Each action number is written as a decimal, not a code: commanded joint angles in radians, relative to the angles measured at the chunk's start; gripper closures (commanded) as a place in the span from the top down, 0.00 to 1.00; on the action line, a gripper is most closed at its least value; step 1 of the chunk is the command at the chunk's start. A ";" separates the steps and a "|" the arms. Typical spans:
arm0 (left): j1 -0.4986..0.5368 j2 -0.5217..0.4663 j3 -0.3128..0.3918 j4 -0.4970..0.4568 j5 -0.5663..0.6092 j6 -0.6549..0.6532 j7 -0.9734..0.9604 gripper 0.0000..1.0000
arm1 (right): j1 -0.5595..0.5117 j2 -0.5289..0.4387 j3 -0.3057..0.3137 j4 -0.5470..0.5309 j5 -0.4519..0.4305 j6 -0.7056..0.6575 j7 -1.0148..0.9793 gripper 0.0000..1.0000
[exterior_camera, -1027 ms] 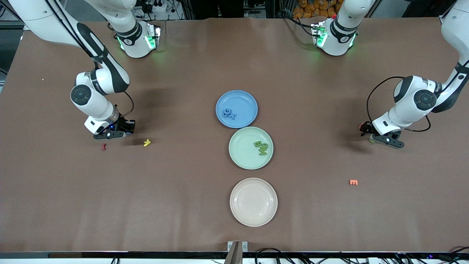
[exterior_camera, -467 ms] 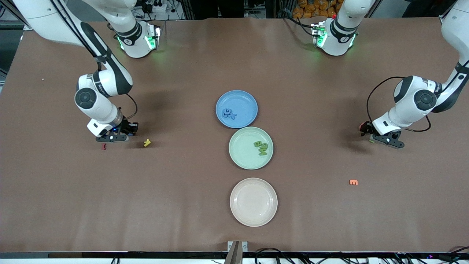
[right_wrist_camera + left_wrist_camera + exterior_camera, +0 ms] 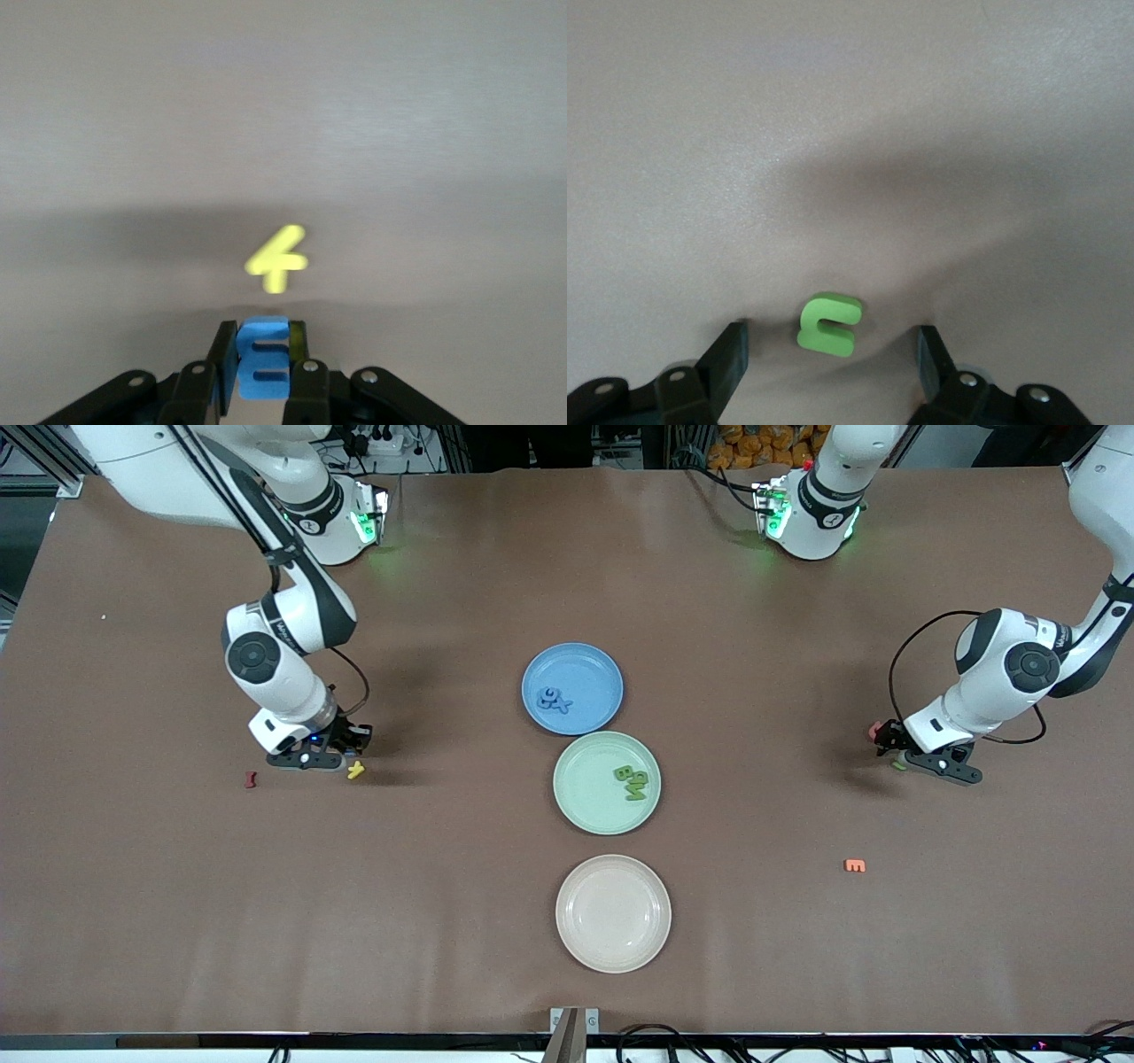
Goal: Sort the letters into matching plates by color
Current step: 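Carry the blue E toward the blue plate while the left gripper grasps c, then open the right gripper to drop the blue E onto the blue plate, then carry the green c toward the green plate while the right gripper withdraws, then lower the green c onto the green plate and open the left gripper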
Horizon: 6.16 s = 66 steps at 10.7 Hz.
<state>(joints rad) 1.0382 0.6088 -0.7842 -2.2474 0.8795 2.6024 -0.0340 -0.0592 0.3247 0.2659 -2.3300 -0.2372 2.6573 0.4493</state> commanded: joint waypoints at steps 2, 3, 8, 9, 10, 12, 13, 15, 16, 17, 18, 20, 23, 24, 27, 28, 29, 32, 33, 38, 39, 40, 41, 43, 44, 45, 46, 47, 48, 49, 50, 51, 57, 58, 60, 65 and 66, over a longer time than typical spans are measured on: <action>0.006 0.019 0.003 0.011 0.029 0.011 0.020 0.78 | 0.181 -0.007 -0.008 0.102 0.065 -0.142 0.126 0.18; 0.006 0.020 0.003 0.011 0.029 0.010 0.020 0.72 | 0.224 -0.001 -0.008 0.160 0.065 -0.233 0.156 0.18; 0.006 0.022 0.005 0.014 0.029 0.010 0.020 0.40 | 0.355 0.026 0.035 0.299 0.064 -0.349 0.132 0.21; 0.006 0.022 0.005 0.014 0.029 0.011 0.020 0.31 | 0.387 0.040 0.036 0.317 0.064 -0.350 0.135 0.21; 0.006 0.022 0.005 0.015 0.029 0.011 0.020 0.28 | 0.421 0.059 0.036 0.330 0.064 -0.350 0.134 0.21; 0.006 0.022 0.005 0.015 0.029 0.011 0.020 0.20 | 0.475 0.120 0.036 0.366 0.055 -0.350 0.144 0.21; 0.006 0.020 0.003 0.017 0.029 0.010 0.022 0.18 | 0.502 0.141 0.036 0.380 0.053 -0.352 0.144 0.21; 0.005 0.022 0.003 0.025 0.029 0.010 0.022 0.13 | 0.556 0.172 0.036 0.411 0.052 -0.362 0.158 0.21; 0.005 0.020 0.003 0.025 0.027 0.010 0.020 0.09 | 0.574 0.178 0.036 0.425 0.052 -0.364 0.167 0.21; 0.005 0.022 0.003 0.025 0.027 0.010 0.020 0.08 | 0.588 0.181 0.036 0.434 0.052 -0.364 0.172 0.21; 0.005 0.022 0.003 0.026 0.027 0.010 0.020 0.05 | 0.599 0.197 0.036 0.451 0.052 -0.364 0.175 0.21; 0.005 0.022 0.003 0.026 0.027 0.010 0.020 0.05 | 0.630 0.240 0.036 0.497 0.050 -0.364 0.177 0.21; 0.005 0.020 0.003 0.032 0.027 0.010 0.020 0.00 | 0.668 0.310 0.033 0.602 0.047 -0.393 0.232 0.40; 0.005 0.014 0.000 0.034 0.024 0.010 0.019 0.00 | 0.668 0.315 0.032 0.621 0.050 -0.410 0.258 0.82; -0.004 0.012 -0.036 0.067 0.003 0.004 0.005 0.00 | 0.654 0.307 0.006 0.632 0.049 -0.421 0.256 1.00; -0.029 0.011 -0.041 0.084 -0.032 -0.002 0.005 0.00 | 0.642 0.300 -0.011 0.632 0.049 -0.430 0.221 1.00; -0.061 0.008 -0.043 0.104 -0.075 -0.021 0.003 0.00 | 0.618 0.287 -0.026 0.632 0.049 -0.439 0.157 1.00; -0.141 0.006 -0.082 0.198 -0.193 -0.151 -0.015 0.00 | 0.489 0.254 -0.062 0.632 0.050 -0.454 -0.027 1.00; -0.174 0.006 -0.098 0.234 -0.211 -0.206 -0.047 0.00 | 0.426 0.241 -0.062 0.632 0.050 -0.467 -0.088 1.00; -0.409 0.008 -0.099 0.373 -0.259 -0.399 -0.326 0.00 | 0.159 0.231 -0.083 0.632 0.049 -0.470 -0.366 1.00; -0.444 0.008 -0.099 0.388 -0.283 -0.413 -0.375 0.00 | 0.135 0.229 -0.102 0.633 0.049 -0.470 -0.406 1.00; -0.486 0.009 -0.098 0.405 -0.289 -0.432 -0.429 0.00 | 0.096 0.228 -0.108 0.638 0.049 -0.470 -0.447 1.00; -0.524 0.014 -0.096 0.423 -0.290 -0.449 -0.481 0.00 | 0.055 0.221 -0.109 0.638 0.049 -0.470 -0.499 1.00; -0.608 0.023 -0.090 0.452 -0.292 -0.467 -0.594 0.00 | 0.033 0.205 -0.141 0.633 0.049 -0.471 -0.512 1.00; -0.662 0.028 -0.072 0.468 -0.290 -0.479 -0.659 0.00 | 0.030 0.195 -0.158 0.633 0.049 -0.474 -0.512 1.00; -0.722 0.028 -0.051 0.480 -0.292 -0.489 -0.713 0.00 | 0.029 0.180 -0.181 0.636 0.049 -0.496 -0.512 1.00; -0.780 0.028 -0.026 0.492 -0.292 -0.501 -0.768 0.00 | 0.027 0.160 -0.198 0.640 0.050 -0.532 -0.514 1.00; -0.829 0.028 -0.009 0.497 -0.290 -0.507 -0.823 0.00 | 0.027 0.140 -0.208 0.653 0.056 -0.571 -0.512 1.00; -0.878 0.029 0.008 0.506 -0.290 -0.507 -0.874 0.00 | 0.029 0.126 -0.214 0.688 0.062 -0.653 -0.502 1.00; -0.929 0.037 0.022 0.511 -0.292 -0.507 -0.933 0.00 | 0.029 0.120 -0.220 0.740 0.062 -0.754 -0.497 1.00; -0.972 0.054 0.026 0.531 -0.289 -0.507 -0.996 0.00 | 0.033 0.116 -0.241 0.803 0.067 -0.839 -0.497 1.00; -1.018 0.071 0.040 0.555 -0.289 -0.507 -1.047 0.00 | 0.036 0.099 -0.246 0.848 0.065 -0.914 -0.497 1.00; -1.300 0.156 0.235 0.689 -0.330 -0.507 -1.204 0.00 | 0.064 -0.111 -0.323 0.888 0.099 -1.124 -0.495 1.00; -1.314 0.172 0.243 0.718 -0.347 -0.507 -1.204 0.00 | 0.064 -0.145 -0.329 0.890 0.119 -1.152 -0.497 1.00; -1.316 0.195 0.247 0.758 -0.358 -0.502 -1.202 0.12 | 0.070 -0.194 -0.358 0.903 0.171 -1.197 -0.497 1.00; -1.308 0.207 0.252 0.815 -0.352 -0.492 -1.187 1.00 | 0.076 -0.291 -0.358 0.903 0.180 -1.258 -0.495 1.00; -1.307 0.197 0.256 0.824 -0.346 -0.492 -1.189 1.00 | 0.079 -0.299 -0.359 0.900 0.211 -1.257 -0.495 1.00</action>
<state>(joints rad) -0.2616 0.8135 -0.5438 -1.4676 0.5452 2.1201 -1.2269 0.0023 0.0613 -0.0800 -1.4184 -0.0774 1.4093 -0.0516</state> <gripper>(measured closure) 0.304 0.000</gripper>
